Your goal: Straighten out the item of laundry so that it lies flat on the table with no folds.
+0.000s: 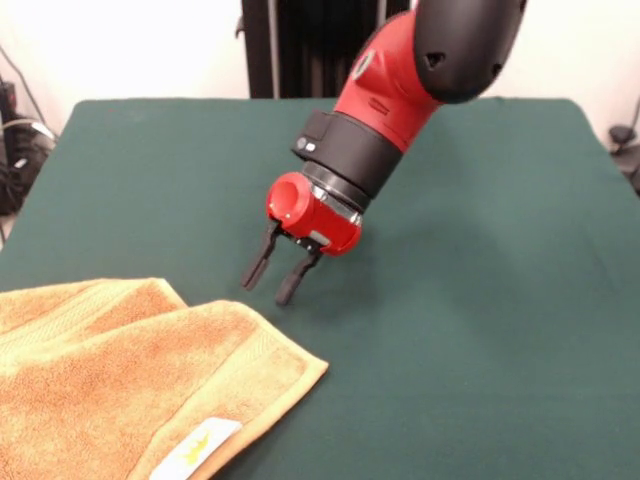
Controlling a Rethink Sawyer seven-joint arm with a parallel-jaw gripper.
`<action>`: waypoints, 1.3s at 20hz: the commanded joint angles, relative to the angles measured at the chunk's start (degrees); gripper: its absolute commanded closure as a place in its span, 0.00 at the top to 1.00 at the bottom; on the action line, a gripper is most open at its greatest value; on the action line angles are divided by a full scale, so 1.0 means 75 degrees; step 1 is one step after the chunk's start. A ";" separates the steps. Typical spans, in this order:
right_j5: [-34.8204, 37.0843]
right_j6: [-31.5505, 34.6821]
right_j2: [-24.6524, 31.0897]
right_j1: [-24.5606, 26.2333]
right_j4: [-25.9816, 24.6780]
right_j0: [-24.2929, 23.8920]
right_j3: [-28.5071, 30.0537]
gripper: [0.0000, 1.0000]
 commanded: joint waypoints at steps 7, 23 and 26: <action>0.0139 0.2170 -0.0106 0.0995 -0.2566 0.0478 -0.0604 1.00; 0.1675 0.6546 0.1369 0.0209 -0.6481 -0.0041 0.0676 1.00; 0.1911 0.7689 0.1830 -0.0090 -0.7087 -0.0329 0.1079 0.00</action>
